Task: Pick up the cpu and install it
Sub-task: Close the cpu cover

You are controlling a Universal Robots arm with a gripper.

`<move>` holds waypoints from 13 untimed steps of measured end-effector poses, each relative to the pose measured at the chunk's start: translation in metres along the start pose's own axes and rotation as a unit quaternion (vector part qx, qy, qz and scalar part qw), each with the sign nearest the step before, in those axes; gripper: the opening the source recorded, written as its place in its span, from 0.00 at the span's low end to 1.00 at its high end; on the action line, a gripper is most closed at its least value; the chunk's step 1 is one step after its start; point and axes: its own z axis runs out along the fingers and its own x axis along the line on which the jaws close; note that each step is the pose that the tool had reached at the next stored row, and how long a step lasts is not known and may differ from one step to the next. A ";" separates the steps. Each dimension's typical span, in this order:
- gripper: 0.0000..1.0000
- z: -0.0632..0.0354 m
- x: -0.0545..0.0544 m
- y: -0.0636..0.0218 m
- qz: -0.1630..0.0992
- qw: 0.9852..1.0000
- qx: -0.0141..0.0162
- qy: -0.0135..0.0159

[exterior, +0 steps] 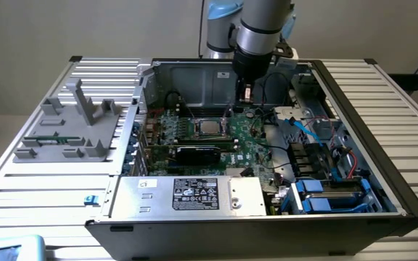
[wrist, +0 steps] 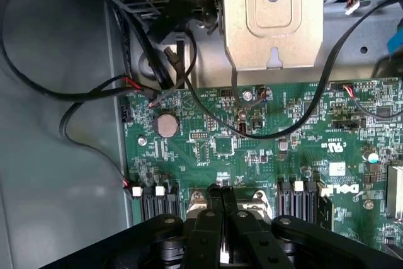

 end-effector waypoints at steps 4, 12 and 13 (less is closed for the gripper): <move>0.12 0.0001 -0.002 -0.0136 0.000 1.000 0.001 0.003; 0.12 0.0018 -0.006 -0.0448 0.000 1.000 0.001 0.005; 0.12 0.0020 -0.007 -0.0484 0.000 1.000 0.001 0.005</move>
